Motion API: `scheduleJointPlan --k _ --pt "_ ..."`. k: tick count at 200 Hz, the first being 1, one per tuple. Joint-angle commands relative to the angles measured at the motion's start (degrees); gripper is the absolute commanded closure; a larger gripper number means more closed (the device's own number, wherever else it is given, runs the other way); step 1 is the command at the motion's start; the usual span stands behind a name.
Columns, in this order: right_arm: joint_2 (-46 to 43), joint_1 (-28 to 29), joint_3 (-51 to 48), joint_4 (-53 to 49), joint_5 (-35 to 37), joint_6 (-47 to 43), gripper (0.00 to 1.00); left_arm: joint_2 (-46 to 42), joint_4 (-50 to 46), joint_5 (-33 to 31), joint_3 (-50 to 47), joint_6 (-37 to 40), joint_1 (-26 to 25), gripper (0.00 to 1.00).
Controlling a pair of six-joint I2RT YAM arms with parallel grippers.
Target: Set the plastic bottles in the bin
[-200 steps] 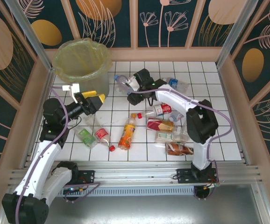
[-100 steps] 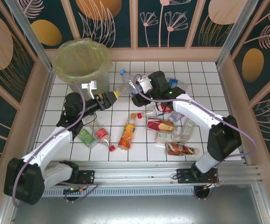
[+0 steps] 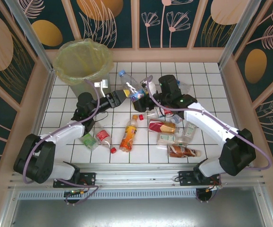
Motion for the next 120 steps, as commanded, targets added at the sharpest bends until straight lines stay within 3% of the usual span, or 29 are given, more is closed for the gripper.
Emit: scheduleJointPlan --k 1,79,120 --pt "-1.9 -0.2 -1.2 3.3 -5.2 1.5 0.31 1.6 13.2 3.1 1.5 -3.7 -0.6 0.01" --pt "-3.1 -0.2 -3.8 4.7 -10.0 2.1 0.31 4.5 15.0 3.9 4.0 -5.3 -1.4 0.07" --pt "-2.7 -0.1 -4.2 4.8 -8.9 2.1 0.31 4.2 14.0 4.2 4.4 -5.5 -1.5 0.23"
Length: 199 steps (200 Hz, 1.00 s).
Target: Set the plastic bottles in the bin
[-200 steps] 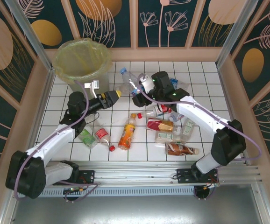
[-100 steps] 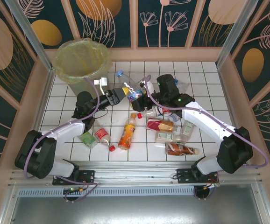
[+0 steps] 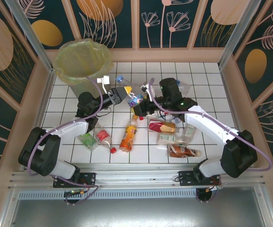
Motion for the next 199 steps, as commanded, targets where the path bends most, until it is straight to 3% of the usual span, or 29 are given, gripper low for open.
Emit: scheduleJointPlan --k 1,50,76,104,131,199 --pt "-1.2 -0.1 -0.5 2.0 -1.3 0.5 0.31 -0.2 2.3 1.3 1.9 -0.1 -0.4 0.23" --pt "-1.0 -0.2 -0.5 2.2 -1.4 0.6 0.28 -1.5 1.3 1.1 1.6 0.6 -0.4 0.40" --pt "-1.3 -0.2 -0.6 2.3 -1.3 0.7 0.24 -1.9 1.0 1.1 1.7 0.6 -0.4 0.42" --pt "-2.1 -0.2 -0.7 2.4 -0.9 0.9 0.14 -3.0 -1.6 0.5 2.2 2.3 -0.4 0.40" --pt "-3.6 -0.1 -1.2 2.4 0.2 0.9 0.01 -4.7 -12.1 -1.1 4.7 8.0 -0.4 0.39" --pt "-11.0 -0.2 -4.8 2.5 5.0 2.4 0.01 -7.1 -37.0 -4.8 16.2 22.8 -0.4 0.38"
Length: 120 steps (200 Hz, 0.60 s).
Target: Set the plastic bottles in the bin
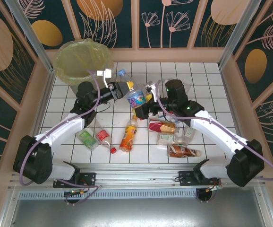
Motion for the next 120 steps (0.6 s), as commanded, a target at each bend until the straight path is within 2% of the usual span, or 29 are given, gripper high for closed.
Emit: scheduleJointPlan --k 1,71,120 --pt "-3.8 -0.2 -1.8 1.4 2.4 1.2 0.01 -1.5 -11.7 -3.3 5.8 9.4 0.2 0.38" --pt "-13.9 -0.4 -4.7 4.4 14.4 4.9 0.01 0.1 -29.5 -9.6 21.6 20.3 0.1 0.38" --pt "-19.5 -0.3 -6.6 8.1 15.3 6.0 0.01 3.5 -42.3 -19.0 35.9 27.9 0.2 0.38"
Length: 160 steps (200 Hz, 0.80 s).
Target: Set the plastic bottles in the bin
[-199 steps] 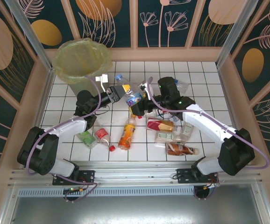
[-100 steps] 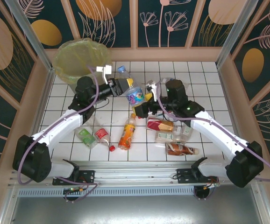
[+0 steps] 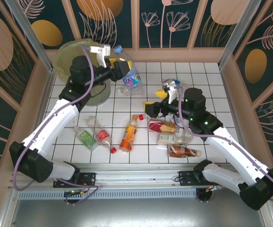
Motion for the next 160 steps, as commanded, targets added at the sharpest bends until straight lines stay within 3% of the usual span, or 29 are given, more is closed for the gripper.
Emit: scheduleJointPlan --k 1,74,160 --pt "-2.2 -0.3 -0.8 3.8 1.5 1.5 0.01 1.9 -8.8 -6.7 7.2 6.4 0.3 0.38" --pt "-3.0 -0.3 -1.4 6.0 2.2 1.0 0.01 8.1 -20.9 -24.3 24.3 15.4 2.6 0.37" --pt "-1.7 -0.2 -1.8 4.8 1.8 0.7 0.01 17.1 -24.0 -32.5 34.9 21.2 12.7 0.38"
